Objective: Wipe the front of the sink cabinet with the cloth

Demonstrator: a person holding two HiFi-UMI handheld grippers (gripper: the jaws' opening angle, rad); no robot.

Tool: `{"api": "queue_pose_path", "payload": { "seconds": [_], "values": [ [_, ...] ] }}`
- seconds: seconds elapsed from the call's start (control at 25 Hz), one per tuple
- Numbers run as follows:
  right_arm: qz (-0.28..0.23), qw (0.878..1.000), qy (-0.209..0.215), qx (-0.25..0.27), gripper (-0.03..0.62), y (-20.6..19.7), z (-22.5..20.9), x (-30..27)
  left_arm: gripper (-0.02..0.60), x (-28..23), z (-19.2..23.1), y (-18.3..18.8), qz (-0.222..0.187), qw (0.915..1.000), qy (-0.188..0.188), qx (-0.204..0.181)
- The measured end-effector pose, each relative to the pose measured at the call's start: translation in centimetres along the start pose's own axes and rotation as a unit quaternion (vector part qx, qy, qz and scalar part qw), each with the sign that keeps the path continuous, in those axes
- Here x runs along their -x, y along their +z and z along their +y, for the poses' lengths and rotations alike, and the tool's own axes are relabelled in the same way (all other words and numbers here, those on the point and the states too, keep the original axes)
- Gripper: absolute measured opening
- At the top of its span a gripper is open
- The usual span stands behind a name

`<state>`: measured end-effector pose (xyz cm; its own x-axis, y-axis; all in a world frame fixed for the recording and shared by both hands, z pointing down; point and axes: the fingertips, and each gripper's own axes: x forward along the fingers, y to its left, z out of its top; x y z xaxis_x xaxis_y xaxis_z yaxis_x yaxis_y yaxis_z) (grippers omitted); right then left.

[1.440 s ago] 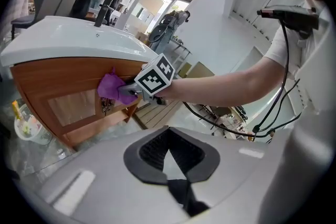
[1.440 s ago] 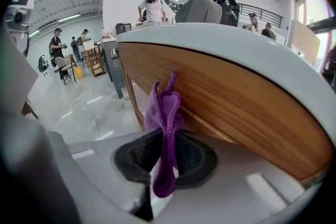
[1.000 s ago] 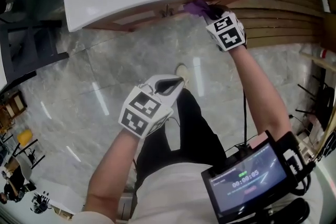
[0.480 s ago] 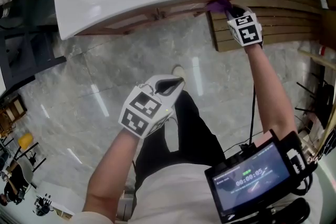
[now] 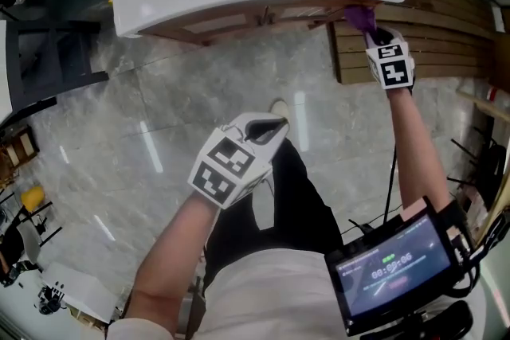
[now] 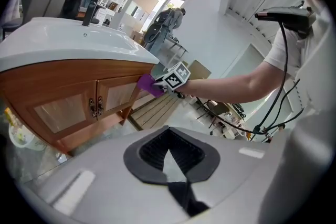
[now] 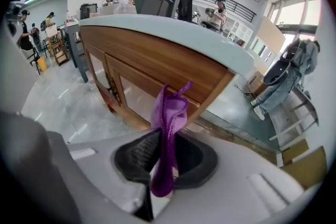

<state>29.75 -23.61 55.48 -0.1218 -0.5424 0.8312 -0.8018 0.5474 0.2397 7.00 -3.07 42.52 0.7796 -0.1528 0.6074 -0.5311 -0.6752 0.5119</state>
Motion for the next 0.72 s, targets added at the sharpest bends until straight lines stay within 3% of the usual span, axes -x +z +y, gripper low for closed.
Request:
{"api": "queue_pose_path", "payload": {
  "seconds": [0.16, 0.32, 0.56, 0.72],
  "values": [
    [-0.033, 0.998, 0.044, 0.042, 0.055, 3.4, 8.0, 2.8, 0.008, 2.9, 0.1, -1.3, -0.011, 0.9999, 0.007, 0.003],
    [-0.067, 0.988, 0.111, 0.087, 0.055, 7.7, 18.3, 3.8, 0.008, 6.2, 0.3, -3.2, -0.02, 0.9995, 0.022, 0.011],
    [-0.098, 0.959, 0.212, 0.158, 0.055, 14.4, 33.4, 2.1, 0.008, 11.2, 1.8, -6.7, -0.038, 0.9969, 0.06, 0.035],
    [-0.108, 0.941, 0.25, 0.201, 0.055, 19.4, 41.6, -0.2, 0.008, 14.1, 3.6, -8.8, -0.053, 0.9938, 0.081, 0.055]
  ]
}}
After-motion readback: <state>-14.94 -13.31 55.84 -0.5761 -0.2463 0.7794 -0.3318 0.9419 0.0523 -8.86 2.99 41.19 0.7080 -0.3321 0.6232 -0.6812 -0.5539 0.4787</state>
